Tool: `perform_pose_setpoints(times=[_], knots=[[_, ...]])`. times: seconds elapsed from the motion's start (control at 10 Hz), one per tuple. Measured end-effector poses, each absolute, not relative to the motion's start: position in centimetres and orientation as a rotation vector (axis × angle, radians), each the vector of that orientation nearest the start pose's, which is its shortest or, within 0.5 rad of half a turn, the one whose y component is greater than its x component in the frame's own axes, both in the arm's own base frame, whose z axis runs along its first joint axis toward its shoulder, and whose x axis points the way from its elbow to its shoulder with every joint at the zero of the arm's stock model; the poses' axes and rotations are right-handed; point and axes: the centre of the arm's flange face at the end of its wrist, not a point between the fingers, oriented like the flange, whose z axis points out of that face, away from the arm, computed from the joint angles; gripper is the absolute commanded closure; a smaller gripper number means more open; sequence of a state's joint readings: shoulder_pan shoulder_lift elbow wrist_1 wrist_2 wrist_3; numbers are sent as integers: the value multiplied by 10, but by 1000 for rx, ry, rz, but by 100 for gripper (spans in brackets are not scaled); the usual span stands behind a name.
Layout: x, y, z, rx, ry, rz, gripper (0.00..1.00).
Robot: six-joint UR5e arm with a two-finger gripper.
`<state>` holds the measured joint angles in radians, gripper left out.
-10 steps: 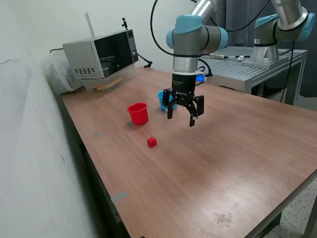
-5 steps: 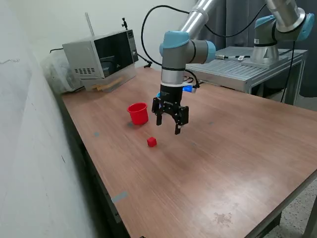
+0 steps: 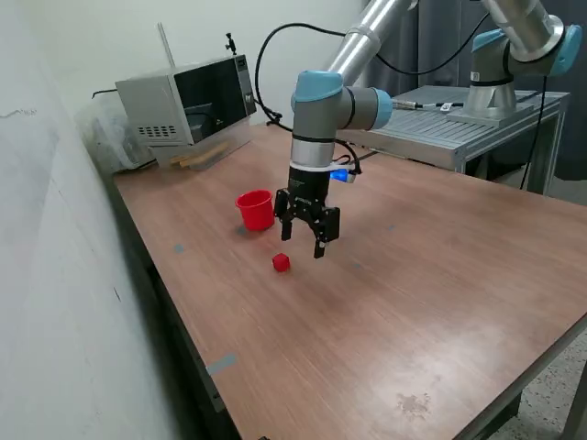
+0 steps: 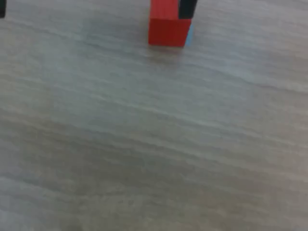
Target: Place red objects in the red bin, and blue objects in the blue bin.
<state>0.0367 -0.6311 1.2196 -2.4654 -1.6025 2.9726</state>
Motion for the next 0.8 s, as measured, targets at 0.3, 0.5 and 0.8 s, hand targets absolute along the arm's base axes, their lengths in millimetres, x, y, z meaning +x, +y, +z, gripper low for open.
perform_pose_setpoints(times=[0.3,0.5,0.8], knots=[[-801,-152,119,-2546,2102,438,0],[-809,-137,112,-2529,2126,456,0],[-817,-115,102,-2499,2161,472,0]])
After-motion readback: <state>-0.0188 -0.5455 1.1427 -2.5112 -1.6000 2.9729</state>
